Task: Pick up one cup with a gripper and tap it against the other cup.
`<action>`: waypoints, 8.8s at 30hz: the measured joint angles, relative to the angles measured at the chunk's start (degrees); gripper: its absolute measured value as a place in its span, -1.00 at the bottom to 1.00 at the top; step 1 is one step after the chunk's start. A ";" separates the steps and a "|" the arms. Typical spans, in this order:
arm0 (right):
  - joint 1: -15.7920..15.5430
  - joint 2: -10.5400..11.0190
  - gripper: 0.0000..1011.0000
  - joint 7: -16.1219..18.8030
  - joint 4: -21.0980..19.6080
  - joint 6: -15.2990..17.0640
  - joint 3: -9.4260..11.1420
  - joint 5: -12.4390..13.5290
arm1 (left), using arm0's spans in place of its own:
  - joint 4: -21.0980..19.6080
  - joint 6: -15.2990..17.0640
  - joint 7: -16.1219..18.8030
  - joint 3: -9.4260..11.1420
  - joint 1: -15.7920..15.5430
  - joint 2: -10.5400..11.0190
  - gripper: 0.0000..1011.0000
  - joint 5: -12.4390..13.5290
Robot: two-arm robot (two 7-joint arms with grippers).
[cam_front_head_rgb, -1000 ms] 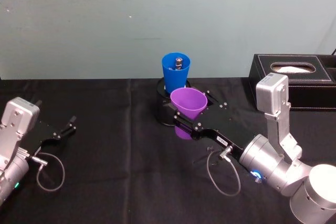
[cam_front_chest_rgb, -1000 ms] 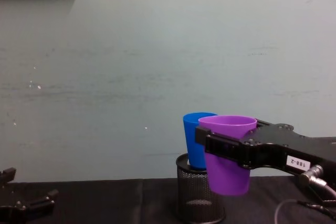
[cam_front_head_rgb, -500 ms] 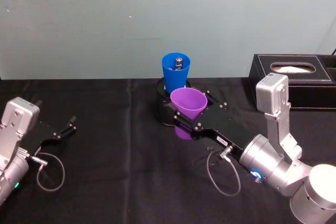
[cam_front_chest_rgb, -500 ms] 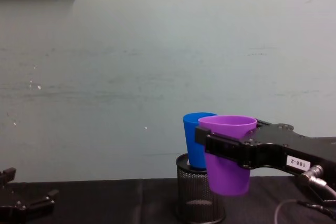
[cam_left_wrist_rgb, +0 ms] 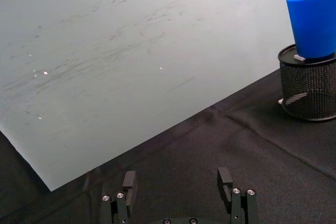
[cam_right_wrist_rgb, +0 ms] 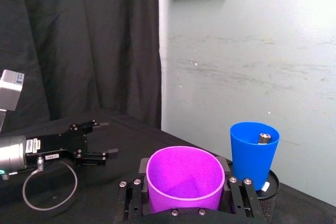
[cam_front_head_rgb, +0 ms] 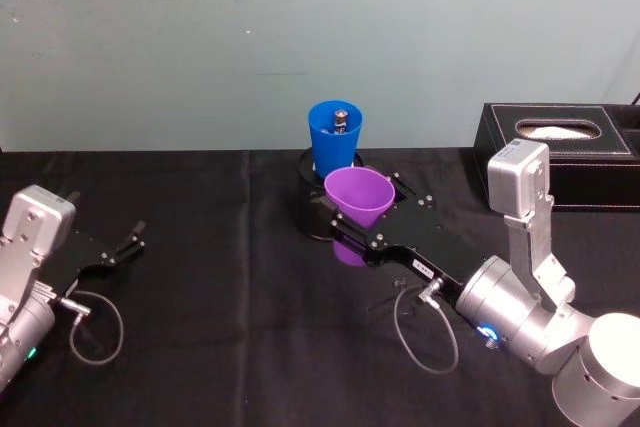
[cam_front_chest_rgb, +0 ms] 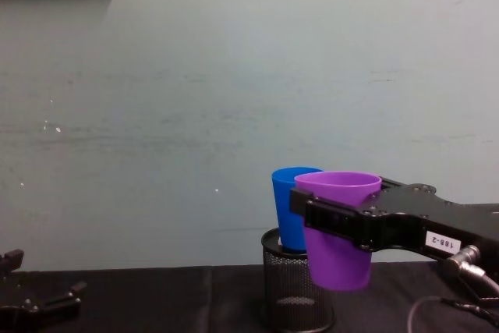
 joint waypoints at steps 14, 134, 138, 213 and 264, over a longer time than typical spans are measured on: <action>0.00 0.00 0.47 0.00 0.00 0.00 0.00 0.00 | 0.00 0.00 0.00 0.00 0.00 0.00 0.98 0.00; 13.35 -6.01 0.47 -0.14 17.08 -1.39 -2.68 -0.84 | 0.00 0.00 0.00 0.00 0.00 0.00 0.98 0.00; 14.72 -6.76 0.47 -0.23 18.83 -2.07 -2.73 -1.26 | 0.00 0.00 0.00 0.00 0.00 0.00 0.98 0.00; 21.19 -10.48 0.47 -1.02 26.61 -4.17 -1.05 -3.67 | 0.00 0.00 0.00 0.00 0.00 0.00 0.98 0.00; 21.20 -10.48 0.47 -1.02 26.61 -4.17 -1.05 -3.67 | 0.00 0.00 0.00 0.00 0.00 0.00 0.98 0.00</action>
